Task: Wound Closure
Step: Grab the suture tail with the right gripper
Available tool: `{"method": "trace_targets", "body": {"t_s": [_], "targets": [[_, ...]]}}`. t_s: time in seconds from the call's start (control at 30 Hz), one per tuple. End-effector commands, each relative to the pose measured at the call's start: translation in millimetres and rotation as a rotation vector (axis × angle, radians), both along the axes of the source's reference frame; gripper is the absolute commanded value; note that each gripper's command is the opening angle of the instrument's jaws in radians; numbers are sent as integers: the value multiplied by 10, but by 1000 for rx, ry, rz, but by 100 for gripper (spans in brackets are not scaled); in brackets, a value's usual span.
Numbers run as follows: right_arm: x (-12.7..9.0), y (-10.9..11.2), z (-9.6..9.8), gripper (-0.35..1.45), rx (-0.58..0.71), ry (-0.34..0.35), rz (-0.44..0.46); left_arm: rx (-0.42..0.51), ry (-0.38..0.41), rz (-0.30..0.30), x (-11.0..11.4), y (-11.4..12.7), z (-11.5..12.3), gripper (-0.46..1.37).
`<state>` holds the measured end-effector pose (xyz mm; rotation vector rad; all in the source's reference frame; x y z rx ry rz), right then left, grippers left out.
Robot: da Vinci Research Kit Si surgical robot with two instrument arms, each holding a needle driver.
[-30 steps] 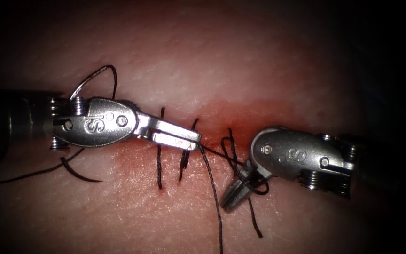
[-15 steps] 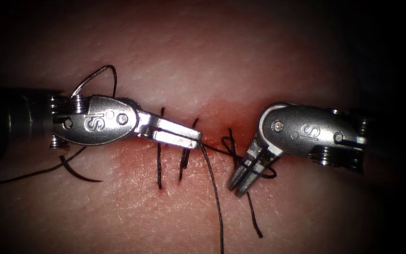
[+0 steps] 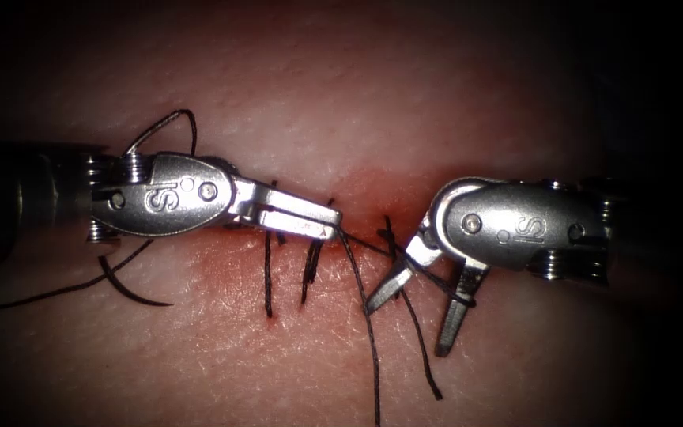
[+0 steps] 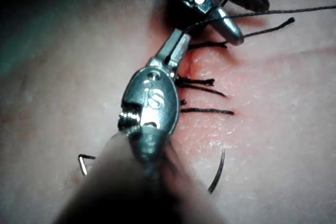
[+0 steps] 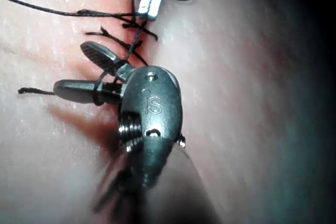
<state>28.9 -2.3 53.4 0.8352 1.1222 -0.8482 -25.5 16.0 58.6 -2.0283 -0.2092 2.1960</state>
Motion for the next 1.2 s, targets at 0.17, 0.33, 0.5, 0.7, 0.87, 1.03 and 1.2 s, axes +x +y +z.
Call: {"method": "trace_targets", "body": {"t_s": [0.17,0.33,0.5,0.7,0.87,1.03,1.2], "targets": [[0,-5,1,119,-79,-18,-75,6,0,0,-2,0,0,-35],[1,-20,8,120,-126,-38,-127,11,1,-1,-3,-1,0,-35],[0,-42,16,119,-161,-46,-158,9,1,-1,-4,-3,2,-35],[1,-54,16,115,-180,-36,-173,13,5,-6,-6,-5,3,-35],[3,-66,18,110,-206,-26,-195,17,1,-2,-10,-12,8,-35],[2,-80,27,93,-234,-34,-239,20,1,-1,-9,-15,10,-35],[1,-84,34,50,-267,-83,-300,21,-1,2,-6,-15,9,-35]]}}
